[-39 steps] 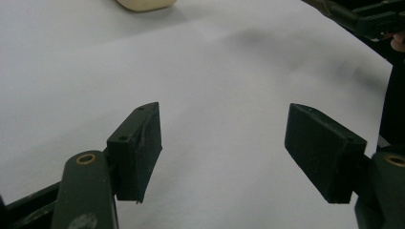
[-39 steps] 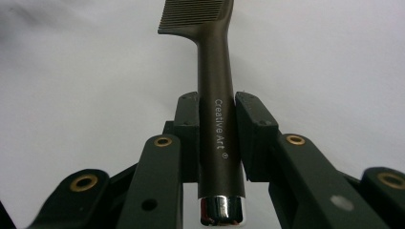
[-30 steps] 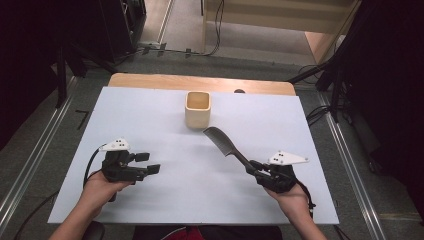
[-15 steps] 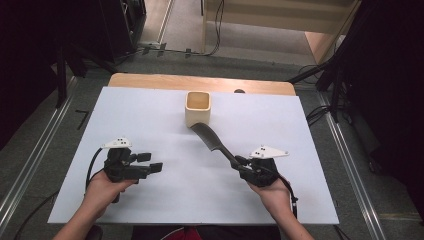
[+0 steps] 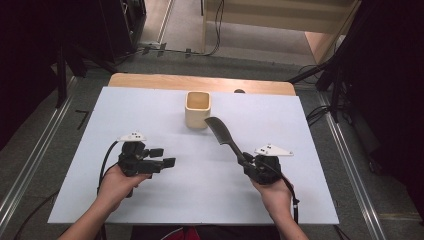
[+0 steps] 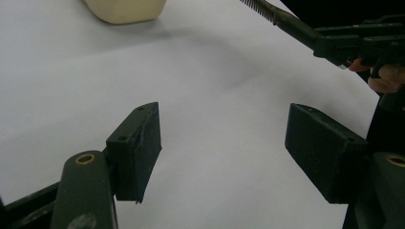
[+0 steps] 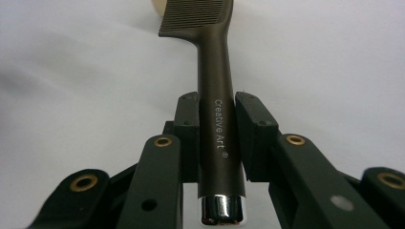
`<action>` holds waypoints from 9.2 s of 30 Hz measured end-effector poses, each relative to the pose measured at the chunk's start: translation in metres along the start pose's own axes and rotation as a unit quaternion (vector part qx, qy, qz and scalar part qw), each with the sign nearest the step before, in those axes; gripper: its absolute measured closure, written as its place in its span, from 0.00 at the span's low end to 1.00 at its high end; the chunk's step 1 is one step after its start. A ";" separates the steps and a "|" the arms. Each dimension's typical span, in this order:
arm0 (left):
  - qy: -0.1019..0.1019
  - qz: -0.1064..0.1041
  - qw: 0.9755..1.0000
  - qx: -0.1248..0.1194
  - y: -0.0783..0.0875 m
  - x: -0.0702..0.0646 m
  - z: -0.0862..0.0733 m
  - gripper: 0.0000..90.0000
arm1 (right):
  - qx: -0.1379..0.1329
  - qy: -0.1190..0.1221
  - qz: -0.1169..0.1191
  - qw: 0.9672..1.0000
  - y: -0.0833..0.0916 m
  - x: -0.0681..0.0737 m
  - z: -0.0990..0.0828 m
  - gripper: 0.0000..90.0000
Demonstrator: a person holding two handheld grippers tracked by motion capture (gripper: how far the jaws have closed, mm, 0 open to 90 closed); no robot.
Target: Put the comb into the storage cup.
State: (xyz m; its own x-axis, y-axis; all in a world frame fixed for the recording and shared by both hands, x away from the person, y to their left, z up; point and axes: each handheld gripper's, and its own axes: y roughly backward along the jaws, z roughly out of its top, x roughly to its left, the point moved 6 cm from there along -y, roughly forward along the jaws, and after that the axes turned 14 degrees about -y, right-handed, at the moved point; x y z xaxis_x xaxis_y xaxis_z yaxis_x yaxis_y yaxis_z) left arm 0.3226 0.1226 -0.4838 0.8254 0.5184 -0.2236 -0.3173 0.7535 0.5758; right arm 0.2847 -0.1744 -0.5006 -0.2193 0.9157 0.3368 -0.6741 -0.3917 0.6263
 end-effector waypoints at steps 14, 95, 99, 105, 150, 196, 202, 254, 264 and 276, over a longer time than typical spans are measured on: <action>-0.002 -0.012 1.000 0.013 -0.034 -0.007 0.026 0.33 | -0.049 -0.051 -0.051 0.996 -0.001 -0.013 0.016 0.78; 0.113 -0.044 0.991 -0.059 -0.158 -0.046 0.103 0.39 | -0.198 -0.091 -0.040 0.975 -0.021 0.021 0.000 0.78; 0.119 -0.043 0.990 -0.059 -0.160 -0.048 0.103 0.42 | -0.203 -0.095 -0.042 0.974 -0.022 0.022 0.000 0.78; 0.126 -0.043 0.989 -0.061 -0.161 -0.049 0.103 0.49 | -0.205 -0.105 -0.040 0.972 -0.024 0.022 0.001 0.78; 0.207 -0.117 0.969 -0.069 -0.163 -0.048 0.103 0.81 | -0.209 -0.093 -0.044 0.973 -0.025 0.025 0.002 0.76; 0.074 -0.039 0.996 -0.028 -0.121 -0.028 0.113 0.81 | -0.026 0.013 0.030 0.999 -0.027 0.026 0.000 0.29; 0.067 -0.041 0.997 -0.028 -0.116 -0.028 0.113 0.81 | -0.003 0.032 0.055 0.998 -0.027 0.026 -0.004 0.29; 0.036 -0.055 0.996 -0.058 -0.079 -0.009 0.117 0.81 | 0.052 0.112 0.060 0.991 0.015 -0.043 -0.031 0.27; 0.034 -0.052 0.996 -0.062 -0.067 0.000 0.122 0.82 | 0.051 0.113 0.052 0.991 0.019 -0.049 -0.033 0.27; 0.044 -0.043 0.995 -0.082 -0.047 0.017 0.126 0.81 | 0.049 0.118 0.047 0.991 0.020 -0.053 -0.033 0.27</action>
State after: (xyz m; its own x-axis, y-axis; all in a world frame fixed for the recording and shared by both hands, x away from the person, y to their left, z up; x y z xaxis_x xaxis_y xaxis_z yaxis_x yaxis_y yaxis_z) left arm 0.4110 0.0448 -0.4156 0.8109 0.4774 -0.3385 -0.3251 0.8484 0.4178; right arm 0.2594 -0.2279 -0.5291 -0.4437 0.8659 0.2310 -0.5736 -0.4724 0.6692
